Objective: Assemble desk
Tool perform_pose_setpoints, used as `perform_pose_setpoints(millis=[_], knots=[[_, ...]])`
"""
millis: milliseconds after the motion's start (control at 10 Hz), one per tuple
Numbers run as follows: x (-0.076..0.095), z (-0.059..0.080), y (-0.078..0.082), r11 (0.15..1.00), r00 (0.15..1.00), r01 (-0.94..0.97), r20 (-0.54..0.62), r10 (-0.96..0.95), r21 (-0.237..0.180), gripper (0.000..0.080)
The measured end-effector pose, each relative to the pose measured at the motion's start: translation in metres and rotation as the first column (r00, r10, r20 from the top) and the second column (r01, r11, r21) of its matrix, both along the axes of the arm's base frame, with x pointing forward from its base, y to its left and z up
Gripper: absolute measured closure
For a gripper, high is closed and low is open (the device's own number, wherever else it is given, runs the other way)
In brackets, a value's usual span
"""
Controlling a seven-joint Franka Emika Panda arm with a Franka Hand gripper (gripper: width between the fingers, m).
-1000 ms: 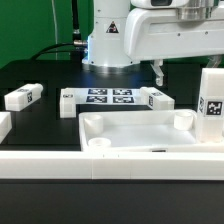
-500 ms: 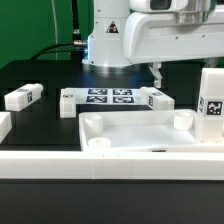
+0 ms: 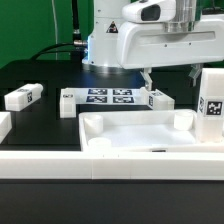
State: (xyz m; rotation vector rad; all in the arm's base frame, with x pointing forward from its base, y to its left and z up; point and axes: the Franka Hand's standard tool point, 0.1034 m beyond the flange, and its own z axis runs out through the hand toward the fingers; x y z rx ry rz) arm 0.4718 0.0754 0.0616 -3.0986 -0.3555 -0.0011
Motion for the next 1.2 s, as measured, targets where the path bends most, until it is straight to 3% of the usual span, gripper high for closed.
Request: perform_pose_setpoints(millis=[200, 500, 900, 1200], knots=[[-0.007, -0.001, 0.002, 1.0, 0.995, -0.003, -0.102, 0.002, -0.005, 0.0151], [-0.029, -0.008, 0.004, 0.993, 0.946, -0.069, -0.324, 0.033, -0.099, 0.0151], [-0.034, -0.01, 0.002, 0.986, 0.831, -0.092, -0.556, 0.0, -0.137, 0.0151], [-0.033, -0.017, 0.002, 0.986, 0.824, -0.1, -0.566, 0.007, -0.134, 0.0151]])
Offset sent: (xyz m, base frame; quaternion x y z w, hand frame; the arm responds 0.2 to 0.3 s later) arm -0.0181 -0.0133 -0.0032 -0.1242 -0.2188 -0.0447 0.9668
